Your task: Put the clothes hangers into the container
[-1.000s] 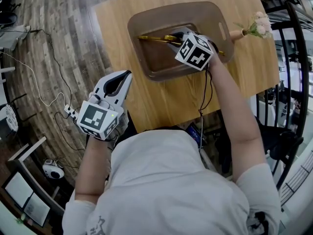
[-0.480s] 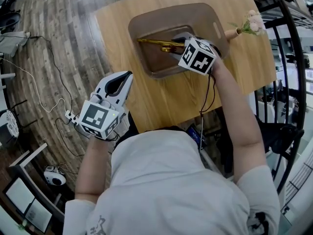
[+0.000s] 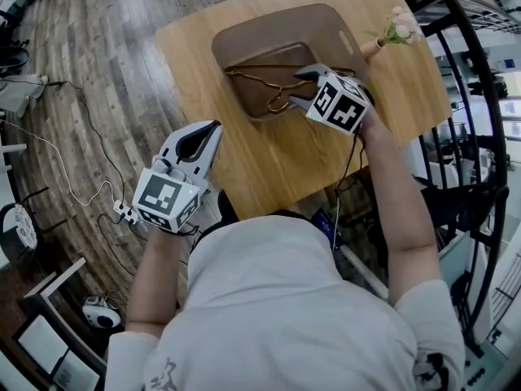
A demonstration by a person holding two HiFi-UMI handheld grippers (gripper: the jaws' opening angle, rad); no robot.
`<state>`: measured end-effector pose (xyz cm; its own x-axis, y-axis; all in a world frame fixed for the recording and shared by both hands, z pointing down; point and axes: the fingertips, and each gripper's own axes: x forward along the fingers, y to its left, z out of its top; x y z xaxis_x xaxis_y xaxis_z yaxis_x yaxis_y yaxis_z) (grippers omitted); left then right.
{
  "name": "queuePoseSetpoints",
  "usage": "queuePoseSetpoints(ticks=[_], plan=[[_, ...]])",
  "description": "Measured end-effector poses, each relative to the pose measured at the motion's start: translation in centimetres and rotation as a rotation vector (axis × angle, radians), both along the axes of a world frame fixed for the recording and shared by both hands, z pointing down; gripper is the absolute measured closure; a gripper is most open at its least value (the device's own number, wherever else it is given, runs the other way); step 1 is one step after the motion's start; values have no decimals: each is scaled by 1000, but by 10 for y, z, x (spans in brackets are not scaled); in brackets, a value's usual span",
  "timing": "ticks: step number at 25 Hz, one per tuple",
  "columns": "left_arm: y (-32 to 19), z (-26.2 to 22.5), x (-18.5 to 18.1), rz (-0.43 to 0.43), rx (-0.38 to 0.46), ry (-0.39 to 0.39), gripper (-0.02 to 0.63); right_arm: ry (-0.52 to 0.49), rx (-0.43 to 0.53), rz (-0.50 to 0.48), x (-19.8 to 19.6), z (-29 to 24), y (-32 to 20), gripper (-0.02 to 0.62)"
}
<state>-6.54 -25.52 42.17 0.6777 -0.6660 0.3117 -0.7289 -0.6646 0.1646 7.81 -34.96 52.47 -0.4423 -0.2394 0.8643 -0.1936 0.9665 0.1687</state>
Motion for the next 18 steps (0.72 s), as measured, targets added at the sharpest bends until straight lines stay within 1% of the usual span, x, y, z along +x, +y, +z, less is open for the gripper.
queuePoseSetpoints(ticks=[4,9,12,18], plan=[[14,-9,-2,30,23,-4,600,-47,20,61,-3,-14,18,402],[34,-17,-11,61,51,-9,600,-74,72,123,-10,-26,42,408],[48,-25,-16,86,69,-10,600,-108,98,171,-14,-34,60,414],[71,-35,-18,138,96,-16,600,-161,113,264,-17,-45,96,434]])
